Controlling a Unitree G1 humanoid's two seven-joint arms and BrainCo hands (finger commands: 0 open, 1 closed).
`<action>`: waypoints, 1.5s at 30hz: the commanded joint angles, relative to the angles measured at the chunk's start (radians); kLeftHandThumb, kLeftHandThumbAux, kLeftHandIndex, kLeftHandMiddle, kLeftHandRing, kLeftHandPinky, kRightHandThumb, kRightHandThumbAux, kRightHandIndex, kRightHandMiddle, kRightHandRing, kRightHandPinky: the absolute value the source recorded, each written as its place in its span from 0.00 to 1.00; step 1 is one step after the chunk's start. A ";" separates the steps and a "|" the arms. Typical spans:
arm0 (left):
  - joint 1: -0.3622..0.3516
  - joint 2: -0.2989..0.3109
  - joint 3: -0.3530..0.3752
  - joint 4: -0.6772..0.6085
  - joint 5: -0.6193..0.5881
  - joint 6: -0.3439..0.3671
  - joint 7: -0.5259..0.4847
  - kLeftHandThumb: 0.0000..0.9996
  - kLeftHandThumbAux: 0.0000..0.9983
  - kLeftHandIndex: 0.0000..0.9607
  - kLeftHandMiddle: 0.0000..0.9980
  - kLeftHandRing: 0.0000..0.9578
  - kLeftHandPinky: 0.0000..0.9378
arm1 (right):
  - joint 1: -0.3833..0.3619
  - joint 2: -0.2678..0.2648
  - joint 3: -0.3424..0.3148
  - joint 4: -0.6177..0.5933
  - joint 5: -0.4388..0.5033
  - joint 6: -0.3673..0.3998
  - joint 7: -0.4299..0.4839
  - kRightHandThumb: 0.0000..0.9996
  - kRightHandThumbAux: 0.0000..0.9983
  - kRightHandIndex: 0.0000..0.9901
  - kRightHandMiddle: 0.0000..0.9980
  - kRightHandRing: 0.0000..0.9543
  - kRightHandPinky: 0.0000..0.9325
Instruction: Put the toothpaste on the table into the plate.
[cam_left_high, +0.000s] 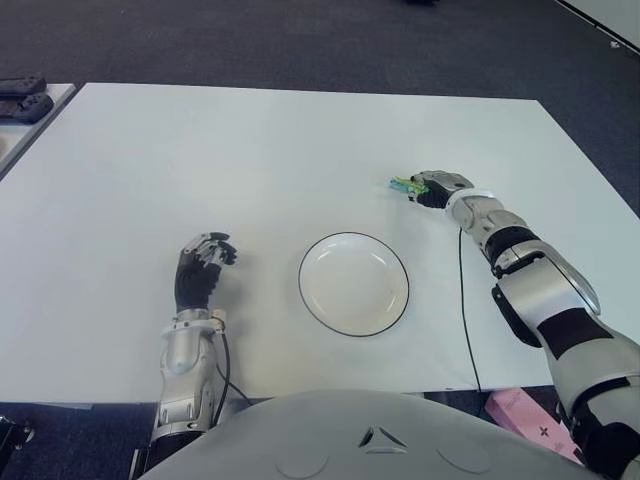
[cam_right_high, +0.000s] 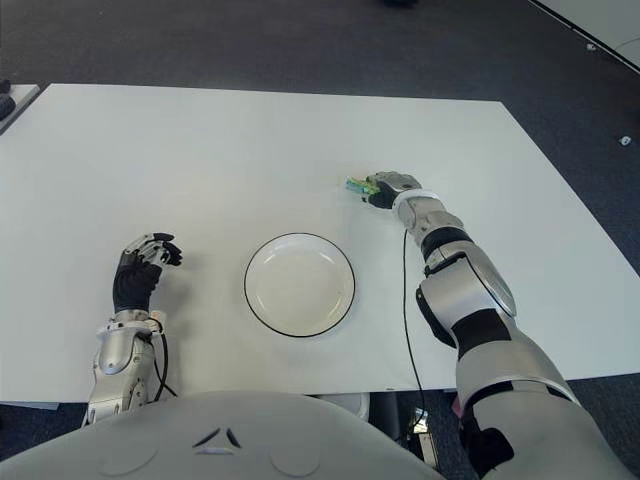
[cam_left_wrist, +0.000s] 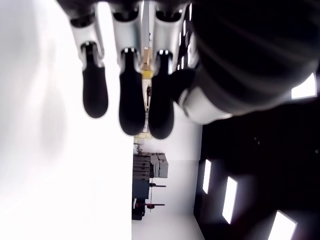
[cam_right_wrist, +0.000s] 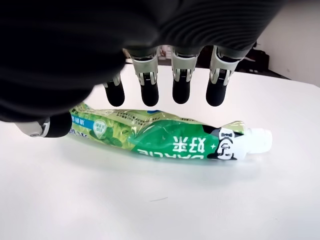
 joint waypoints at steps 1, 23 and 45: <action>-0.007 -0.003 0.000 0.004 -0.001 0.018 0.004 0.70 0.72 0.45 0.57 0.60 0.57 | 0.048 -0.025 0.016 -0.013 -0.013 -0.045 -0.037 0.60 0.18 0.00 0.00 0.00 0.00; -0.009 0.000 0.001 0.010 -0.003 0.001 -0.003 0.70 0.72 0.45 0.57 0.59 0.56 | 0.127 -0.088 0.083 -0.063 -0.053 -0.184 -0.176 0.58 0.17 0.00 0.00 0.00 0.00; -0.002 0.012 0.006 0.022 -0.034 -0.030 -0.039 0.70 0.72 0.46 0.58 0.59 0.58 | 0.005 -0.037 0.066 -0.005 -0.034 -0.090 -0.087 0.61 0.23 0.00 0.00 0.00 0.00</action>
